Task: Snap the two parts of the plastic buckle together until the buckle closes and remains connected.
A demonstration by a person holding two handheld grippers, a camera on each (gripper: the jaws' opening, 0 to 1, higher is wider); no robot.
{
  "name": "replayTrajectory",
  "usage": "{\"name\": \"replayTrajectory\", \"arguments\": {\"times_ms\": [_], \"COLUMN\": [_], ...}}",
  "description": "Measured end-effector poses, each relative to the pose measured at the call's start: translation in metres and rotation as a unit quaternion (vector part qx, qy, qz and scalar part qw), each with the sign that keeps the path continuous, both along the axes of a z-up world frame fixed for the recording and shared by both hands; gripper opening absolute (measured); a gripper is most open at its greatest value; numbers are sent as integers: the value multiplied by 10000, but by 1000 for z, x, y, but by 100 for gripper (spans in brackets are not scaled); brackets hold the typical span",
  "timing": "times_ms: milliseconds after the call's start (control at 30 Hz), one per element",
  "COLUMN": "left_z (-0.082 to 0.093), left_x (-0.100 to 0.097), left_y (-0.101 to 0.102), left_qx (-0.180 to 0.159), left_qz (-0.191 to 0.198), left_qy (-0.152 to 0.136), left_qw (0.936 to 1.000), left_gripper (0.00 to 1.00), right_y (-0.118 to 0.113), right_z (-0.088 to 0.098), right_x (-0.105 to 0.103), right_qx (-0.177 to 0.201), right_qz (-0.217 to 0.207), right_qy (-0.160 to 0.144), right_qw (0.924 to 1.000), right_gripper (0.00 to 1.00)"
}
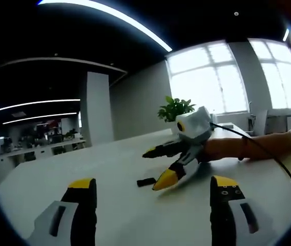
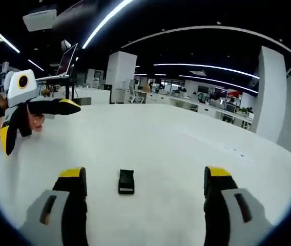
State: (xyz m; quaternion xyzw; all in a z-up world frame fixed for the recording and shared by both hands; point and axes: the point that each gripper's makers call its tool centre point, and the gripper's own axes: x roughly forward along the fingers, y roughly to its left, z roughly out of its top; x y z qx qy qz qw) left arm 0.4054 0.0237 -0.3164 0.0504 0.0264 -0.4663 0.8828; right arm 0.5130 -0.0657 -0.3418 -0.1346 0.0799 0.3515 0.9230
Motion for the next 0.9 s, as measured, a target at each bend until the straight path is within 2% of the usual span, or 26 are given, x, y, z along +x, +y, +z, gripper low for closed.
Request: {"name": "replayTrajectory", "arguments": {"times_ms": [67,233,333,400,633,800,900], "left_z": [0,1,1,2,2,3,2], "left_x": [1,3,3,4,5,3,4], "left_y": [0,1,1,1,1,1,2], "left_qx": [0,15,12,-9,-17,-24,1], "left_qz": [17,31,39,38,46,56,90], "left_qy": [-5,-15,-21,-6,-13,-48,-57], "left_qw": [10000,10000,10000,10000,10000,10000,9999], "left_gripper": [99,99,99,99,99,99,98], "right_y": [-2,4,8,8,10,16,16], "right_z": [2,-5,-2,0,-7,-1,-5], "right_x": [-1,-12,-16,-14,-16,-19,-17], "right_qx": [-16,-89,-51,-12,-242,-198,-217], "right_qz": [-27,89,143,152,199,220,233], "right_qy": [-43,94,49,45,119,4,71], "right_qw": [10000,9999,9999,9999,9994,9996,9995], "right_gripper": [100,100,100,100,95,99,99]}}
